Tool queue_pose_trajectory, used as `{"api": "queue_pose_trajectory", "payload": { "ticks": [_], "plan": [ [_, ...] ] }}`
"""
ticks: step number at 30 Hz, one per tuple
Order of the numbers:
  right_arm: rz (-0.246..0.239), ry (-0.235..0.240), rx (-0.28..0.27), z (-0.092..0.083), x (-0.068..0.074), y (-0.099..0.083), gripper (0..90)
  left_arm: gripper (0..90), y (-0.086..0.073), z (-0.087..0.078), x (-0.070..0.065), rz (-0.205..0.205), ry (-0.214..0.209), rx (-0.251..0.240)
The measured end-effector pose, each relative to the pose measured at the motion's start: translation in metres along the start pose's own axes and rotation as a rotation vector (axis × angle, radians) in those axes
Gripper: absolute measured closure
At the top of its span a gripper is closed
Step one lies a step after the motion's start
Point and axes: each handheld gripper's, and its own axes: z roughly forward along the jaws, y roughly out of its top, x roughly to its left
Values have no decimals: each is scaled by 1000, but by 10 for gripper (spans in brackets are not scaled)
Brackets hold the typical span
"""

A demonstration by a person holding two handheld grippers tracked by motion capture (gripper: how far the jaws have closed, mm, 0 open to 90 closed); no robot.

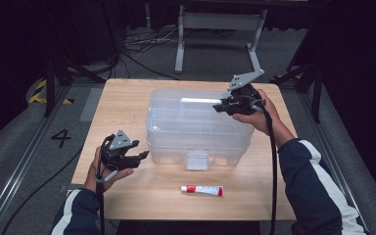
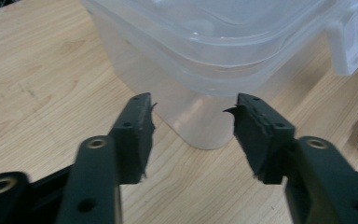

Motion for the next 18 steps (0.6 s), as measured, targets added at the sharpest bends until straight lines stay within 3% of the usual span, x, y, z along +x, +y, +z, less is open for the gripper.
{"api": "queue_pose_trajectory", "payload": {
  "ticks": [2,4,6,12,15,18],
  "plan": [
    [7,4,3,0,-1,1,762,559,0,-3,1,-5,11,-8],
    [22,9,11,-1,-5,4,761,688,1,-8,3,-17,14,-40],
    [27,11,17,-1,-5,6,761,732,2,-9,3,-5,17,-46],
    [60,3,37,-2,-11,14,752,829,7,-9,-3,30,9,-85],
    [68,-8,41,-1,-14,18,751,895,10,-7,-4,28,5,-103],
    [75,-3,48,-2,-17,21,749,899,12,-4,-3,26,-16,-99]
  ]
}}
